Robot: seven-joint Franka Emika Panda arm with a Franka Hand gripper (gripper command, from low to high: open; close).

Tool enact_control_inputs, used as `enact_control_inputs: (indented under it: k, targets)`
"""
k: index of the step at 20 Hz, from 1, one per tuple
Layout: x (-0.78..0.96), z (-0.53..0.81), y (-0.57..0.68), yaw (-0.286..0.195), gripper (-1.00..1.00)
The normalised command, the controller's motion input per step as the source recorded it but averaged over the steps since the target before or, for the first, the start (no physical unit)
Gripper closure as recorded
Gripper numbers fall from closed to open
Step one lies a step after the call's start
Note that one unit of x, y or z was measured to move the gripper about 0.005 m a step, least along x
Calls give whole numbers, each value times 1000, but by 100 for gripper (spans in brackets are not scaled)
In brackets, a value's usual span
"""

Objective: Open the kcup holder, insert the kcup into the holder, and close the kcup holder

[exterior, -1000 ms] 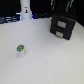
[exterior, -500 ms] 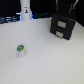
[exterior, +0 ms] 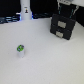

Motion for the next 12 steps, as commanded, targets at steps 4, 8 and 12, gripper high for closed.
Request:
enact_control_inputs:
  k: [4,8,12]
  targets:
    - [-225,-350,117,-36,-100]
    - [-325,-347,63,-6,-100]
    - [-389,-369,49,0,-100]
